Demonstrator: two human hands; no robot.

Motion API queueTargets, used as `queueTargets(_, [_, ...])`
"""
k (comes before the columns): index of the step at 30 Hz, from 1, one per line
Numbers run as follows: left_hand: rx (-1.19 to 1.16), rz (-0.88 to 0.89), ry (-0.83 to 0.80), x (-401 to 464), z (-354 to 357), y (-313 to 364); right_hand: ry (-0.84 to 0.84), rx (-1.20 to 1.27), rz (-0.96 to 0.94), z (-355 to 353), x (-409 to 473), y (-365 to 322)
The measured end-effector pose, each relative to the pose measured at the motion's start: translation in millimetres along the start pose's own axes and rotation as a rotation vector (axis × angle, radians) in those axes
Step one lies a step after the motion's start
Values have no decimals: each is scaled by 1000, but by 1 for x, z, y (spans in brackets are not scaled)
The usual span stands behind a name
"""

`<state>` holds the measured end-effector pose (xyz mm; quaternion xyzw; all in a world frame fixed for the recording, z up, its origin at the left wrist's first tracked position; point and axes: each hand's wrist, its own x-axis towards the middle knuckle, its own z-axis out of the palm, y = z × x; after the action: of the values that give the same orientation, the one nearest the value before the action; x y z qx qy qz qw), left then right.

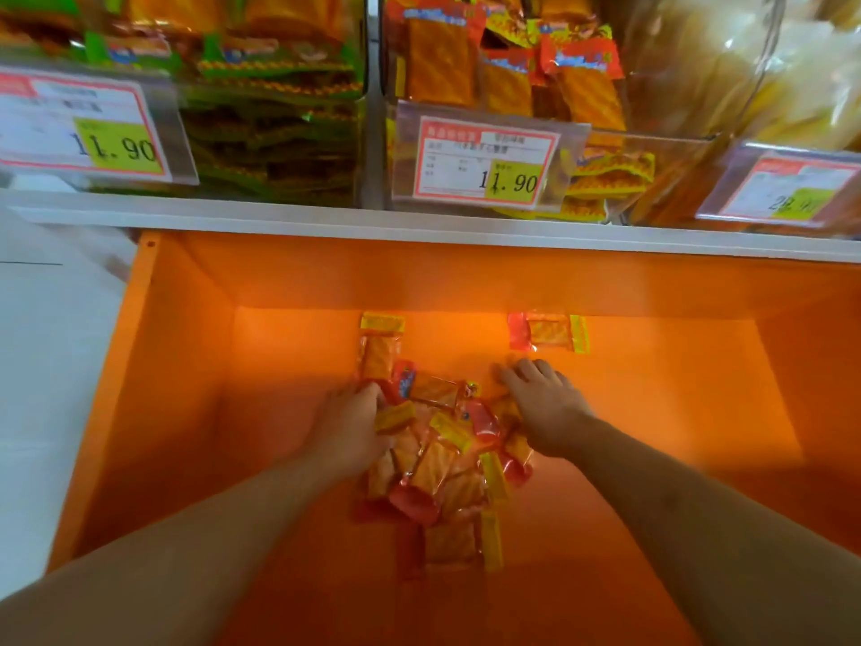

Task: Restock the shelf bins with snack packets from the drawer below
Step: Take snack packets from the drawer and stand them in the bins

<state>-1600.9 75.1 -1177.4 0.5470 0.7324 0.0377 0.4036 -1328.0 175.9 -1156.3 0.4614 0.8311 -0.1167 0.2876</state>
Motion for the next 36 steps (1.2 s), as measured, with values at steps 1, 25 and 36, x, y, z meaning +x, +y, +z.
queueTargets(1, [0, -10, -3, 1, 1, 1, 10, -2, -5, 1, 2, 1])
queueTargets(25, [-631, -93, 21, -94, -141, 84, -3, 517, -32, -158, -93, -29])
queueTargets(36, [-1041, 148, 16, -224, -238, 138, 632, 839, -241, -266, -240, -84])
